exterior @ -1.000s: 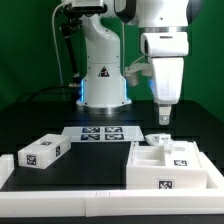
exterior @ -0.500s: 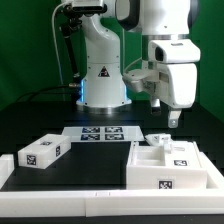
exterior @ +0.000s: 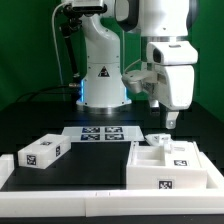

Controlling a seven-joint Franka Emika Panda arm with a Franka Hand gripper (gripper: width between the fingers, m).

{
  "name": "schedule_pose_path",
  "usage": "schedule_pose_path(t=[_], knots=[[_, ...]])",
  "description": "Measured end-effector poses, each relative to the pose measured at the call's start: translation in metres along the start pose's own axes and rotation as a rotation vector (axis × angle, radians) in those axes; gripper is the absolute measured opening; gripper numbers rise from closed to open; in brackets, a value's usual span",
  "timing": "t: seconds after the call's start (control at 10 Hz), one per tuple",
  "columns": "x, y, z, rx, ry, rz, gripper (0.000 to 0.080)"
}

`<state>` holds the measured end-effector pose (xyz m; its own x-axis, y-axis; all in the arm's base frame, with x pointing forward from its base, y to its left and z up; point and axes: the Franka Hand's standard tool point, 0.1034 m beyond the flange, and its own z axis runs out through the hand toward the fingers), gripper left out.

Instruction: Assemble cabinet

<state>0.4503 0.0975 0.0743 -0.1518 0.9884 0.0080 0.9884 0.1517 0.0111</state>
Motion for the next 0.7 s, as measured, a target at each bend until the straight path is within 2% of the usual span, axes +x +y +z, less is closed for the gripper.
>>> schedule_pose_path(t=[0.3,0.6,0.7], knots=[[0.011,-0.026,0.016,0.015,0.016,-0.021,0.0797],[0.020,-0.039,0.040,0.027,0.049,-0.016,0.0797],[0.021,-0.043,0.047,0.040,0.054,-0.015,0.0797]])
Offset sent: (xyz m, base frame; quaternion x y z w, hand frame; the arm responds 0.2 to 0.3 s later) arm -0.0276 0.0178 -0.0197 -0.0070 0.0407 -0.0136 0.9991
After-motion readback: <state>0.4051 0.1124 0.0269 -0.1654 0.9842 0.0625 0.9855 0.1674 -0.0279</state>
